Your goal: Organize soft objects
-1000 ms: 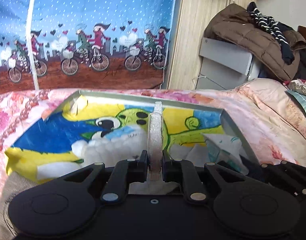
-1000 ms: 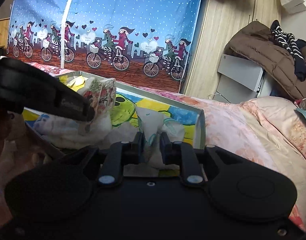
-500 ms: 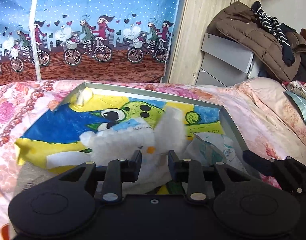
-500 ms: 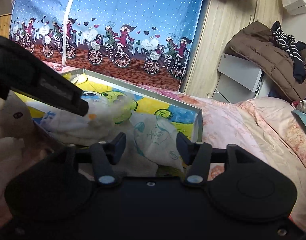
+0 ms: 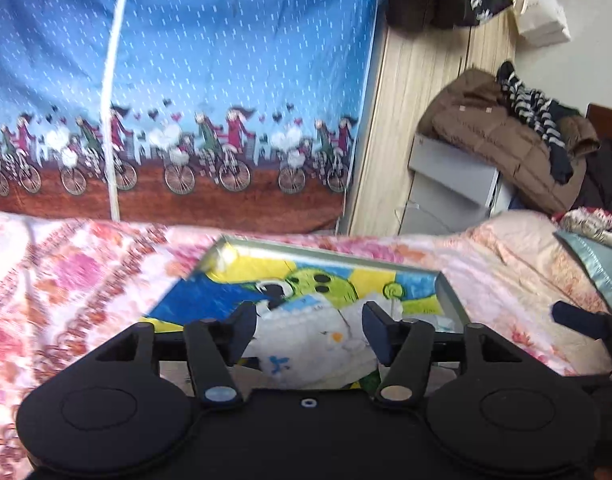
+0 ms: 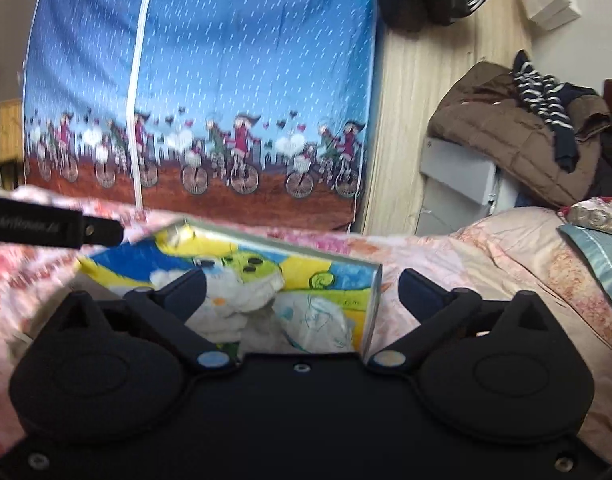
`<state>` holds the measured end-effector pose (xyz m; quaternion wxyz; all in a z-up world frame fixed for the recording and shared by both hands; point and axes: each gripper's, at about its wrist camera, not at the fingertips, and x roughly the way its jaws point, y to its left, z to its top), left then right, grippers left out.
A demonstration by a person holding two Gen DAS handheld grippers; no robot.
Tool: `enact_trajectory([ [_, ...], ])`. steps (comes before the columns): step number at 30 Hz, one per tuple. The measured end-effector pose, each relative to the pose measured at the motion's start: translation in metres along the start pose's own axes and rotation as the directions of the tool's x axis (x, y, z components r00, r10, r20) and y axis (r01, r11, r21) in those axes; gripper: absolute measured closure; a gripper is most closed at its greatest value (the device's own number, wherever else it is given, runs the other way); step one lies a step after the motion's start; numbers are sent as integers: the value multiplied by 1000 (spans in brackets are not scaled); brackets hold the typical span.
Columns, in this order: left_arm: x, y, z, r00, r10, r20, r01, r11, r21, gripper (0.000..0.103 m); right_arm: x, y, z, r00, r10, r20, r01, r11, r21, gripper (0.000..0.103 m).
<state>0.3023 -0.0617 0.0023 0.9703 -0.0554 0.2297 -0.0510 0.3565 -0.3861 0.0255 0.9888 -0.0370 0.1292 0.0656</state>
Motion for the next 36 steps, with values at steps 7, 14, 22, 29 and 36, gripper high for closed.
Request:
enact_trajectory([
  [7, -72, 10, -5, 995, 2, 104, -2, 1000, 5, 25, -59, 4, 12, 995, 5, 102, -8, 999, 33, 1],
  [14, -138, 22, -18, 984, 16, 179, -18, 1000, 8, 17, -109, 20, -10, 984, -21, 179, 12, 999, 50, 0],
  [22, -190, 35, -53, 980, 50, 191, -46, 999, -29, 14, -147, 42, -33, 986, 6, 165, -20, 997, 79, 0],
  [29, -218, 47, -80, 986, 64, 152, -57, 997, -47, 12, -153, 43, -46, 996, -16, 83, 6, 992, 123, 0],
  [36, -235, 53, -98, 991, 55, 119, -53, 998, -23, 9, -156, 49, -55, 1000, -11, 22, 8, 992, 123, 0],
])
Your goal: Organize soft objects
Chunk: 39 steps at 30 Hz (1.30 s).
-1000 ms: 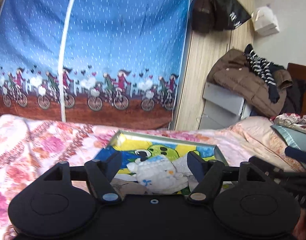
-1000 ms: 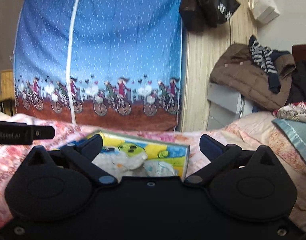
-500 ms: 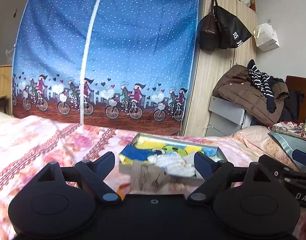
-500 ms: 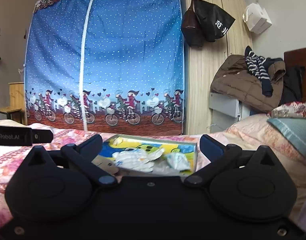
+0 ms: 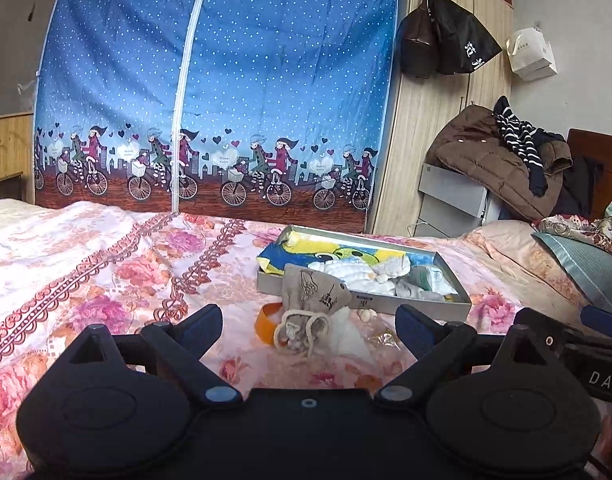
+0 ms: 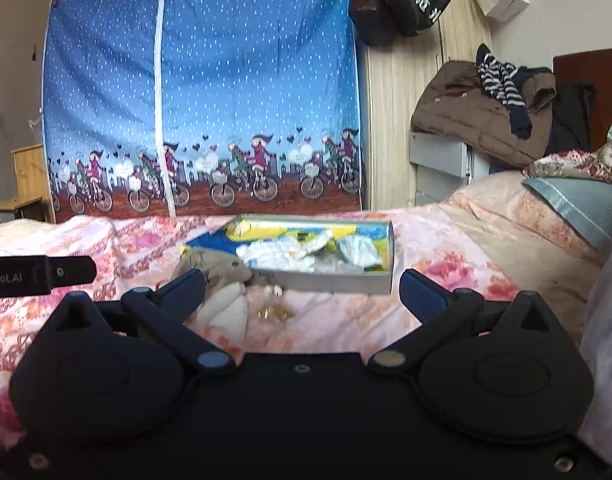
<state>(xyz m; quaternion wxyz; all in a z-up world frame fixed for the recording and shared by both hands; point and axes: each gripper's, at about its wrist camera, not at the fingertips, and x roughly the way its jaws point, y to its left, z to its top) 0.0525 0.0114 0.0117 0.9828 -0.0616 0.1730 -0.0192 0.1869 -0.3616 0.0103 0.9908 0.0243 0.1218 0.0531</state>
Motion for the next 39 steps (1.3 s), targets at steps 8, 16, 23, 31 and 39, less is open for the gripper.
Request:
enact_trajectory([
  [8, 0, 3, -17, 999, -9, -39, 9, 1000, -3, 2, 14, 12, -10, 999, -11, -52, 8, 999, -51, 0],
  [16, 11, 9, -24, 997, 3, -73, -4, 1000, -16, 1, 29, 21, -23, 996, -11, -87, 5, 998, -61, 0],
  [23, 21, 10, -27, 995, 20, -102, -21, 1000, -5, 1, 45, 24, -29, 995, -9, -99, 4, 999, -47, 0],
  [31, 33, 11, -31, 990, 51, -133, -53, 999, -8, 1, 53, 23, -29, 994, -9, -109, 5, 999, -39, 0],
  [39, 42, 13, -33, 986, 68, -152, -70, 997, -13, 1, 53, 21, -29, 993, -12, -114, 9, 1000, -30, 0],
])
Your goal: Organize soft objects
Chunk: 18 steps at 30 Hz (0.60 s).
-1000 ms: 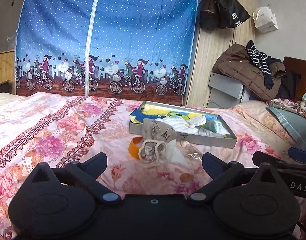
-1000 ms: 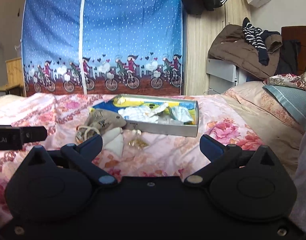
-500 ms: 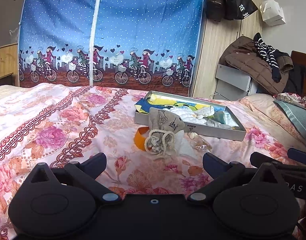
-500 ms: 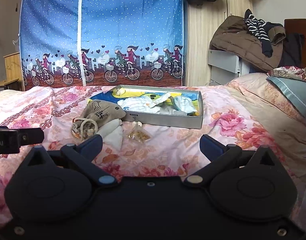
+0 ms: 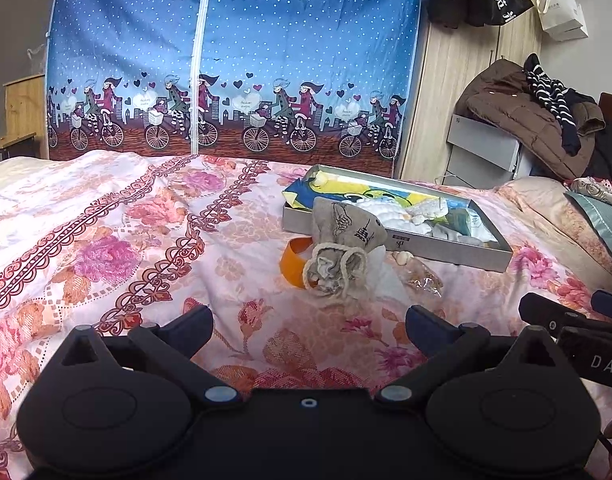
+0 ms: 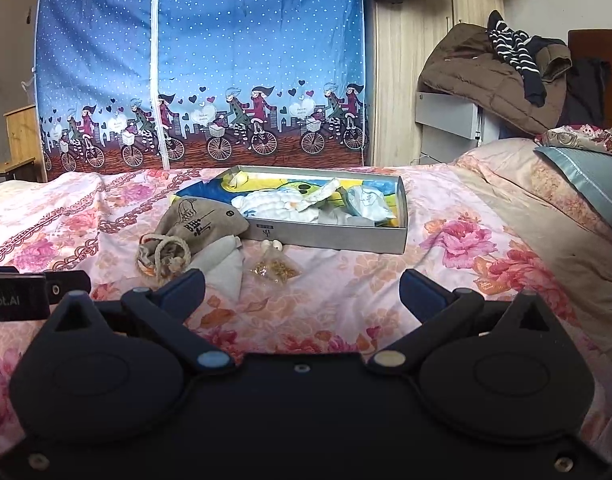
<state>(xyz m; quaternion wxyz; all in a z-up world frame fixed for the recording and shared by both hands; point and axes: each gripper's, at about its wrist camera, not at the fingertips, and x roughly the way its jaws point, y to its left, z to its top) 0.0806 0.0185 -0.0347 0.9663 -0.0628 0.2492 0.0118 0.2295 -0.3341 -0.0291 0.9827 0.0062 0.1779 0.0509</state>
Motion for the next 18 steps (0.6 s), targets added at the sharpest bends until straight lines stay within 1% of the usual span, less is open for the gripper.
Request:
enact_trajectory([
  [18, 2, -2, -1, 1000, 3, -4, -3, 1000, 7, 1, 2, -2, -2, 1000, 5, -23, -5, 1000, -18, 0],
])
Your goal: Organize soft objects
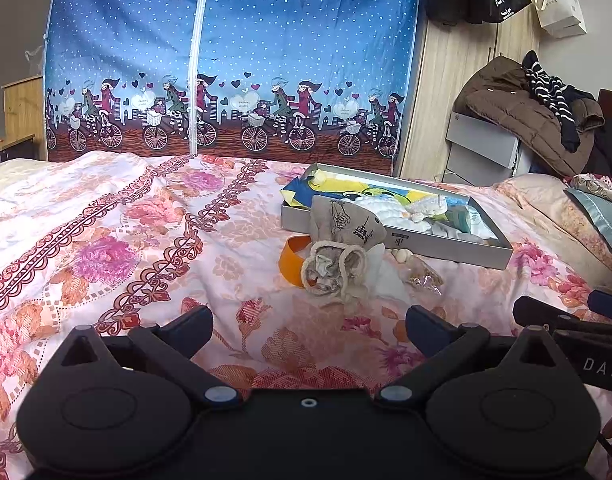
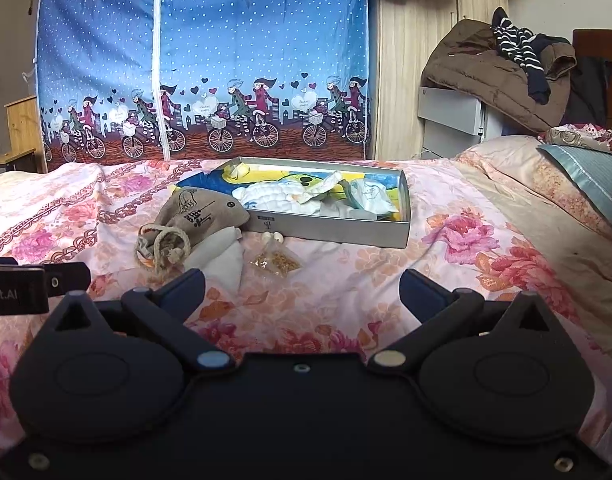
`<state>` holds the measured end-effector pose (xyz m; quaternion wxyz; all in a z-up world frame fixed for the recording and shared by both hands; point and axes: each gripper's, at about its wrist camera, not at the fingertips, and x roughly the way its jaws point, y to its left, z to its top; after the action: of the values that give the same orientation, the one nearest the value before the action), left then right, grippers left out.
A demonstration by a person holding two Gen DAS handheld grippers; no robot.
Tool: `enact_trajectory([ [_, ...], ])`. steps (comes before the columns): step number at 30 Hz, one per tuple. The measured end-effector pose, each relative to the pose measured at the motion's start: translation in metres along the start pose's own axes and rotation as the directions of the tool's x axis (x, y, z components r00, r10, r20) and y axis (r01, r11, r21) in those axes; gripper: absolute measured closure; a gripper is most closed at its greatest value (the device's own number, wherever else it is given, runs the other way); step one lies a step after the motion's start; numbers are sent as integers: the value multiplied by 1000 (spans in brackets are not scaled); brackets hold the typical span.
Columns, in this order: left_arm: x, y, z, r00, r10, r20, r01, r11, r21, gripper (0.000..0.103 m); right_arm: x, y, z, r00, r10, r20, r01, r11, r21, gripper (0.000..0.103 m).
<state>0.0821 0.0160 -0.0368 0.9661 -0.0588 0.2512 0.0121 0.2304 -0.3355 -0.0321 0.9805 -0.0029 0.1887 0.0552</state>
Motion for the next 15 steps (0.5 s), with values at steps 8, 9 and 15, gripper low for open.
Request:
enact_trajectory([
  [8, 4, -1, 1, 1000, 2, -11, -2, 1000, -5, 1, 5, 2, 1, 1000, 4, -13, -5, 1000, -13, 0],
  [9, 5, -1, 1, 1000, 1, -13, -1, 1000, -7, 1, 6, 2, 0, 1000, 6, -15, -6, 1000, -15, 0],
  [15, 10, 2, 2, 1000, -2, -20, 2, 1000, -22, 1, 10, 5, 1, 1000, 14, -24, -15, 999, -33, 0],
])
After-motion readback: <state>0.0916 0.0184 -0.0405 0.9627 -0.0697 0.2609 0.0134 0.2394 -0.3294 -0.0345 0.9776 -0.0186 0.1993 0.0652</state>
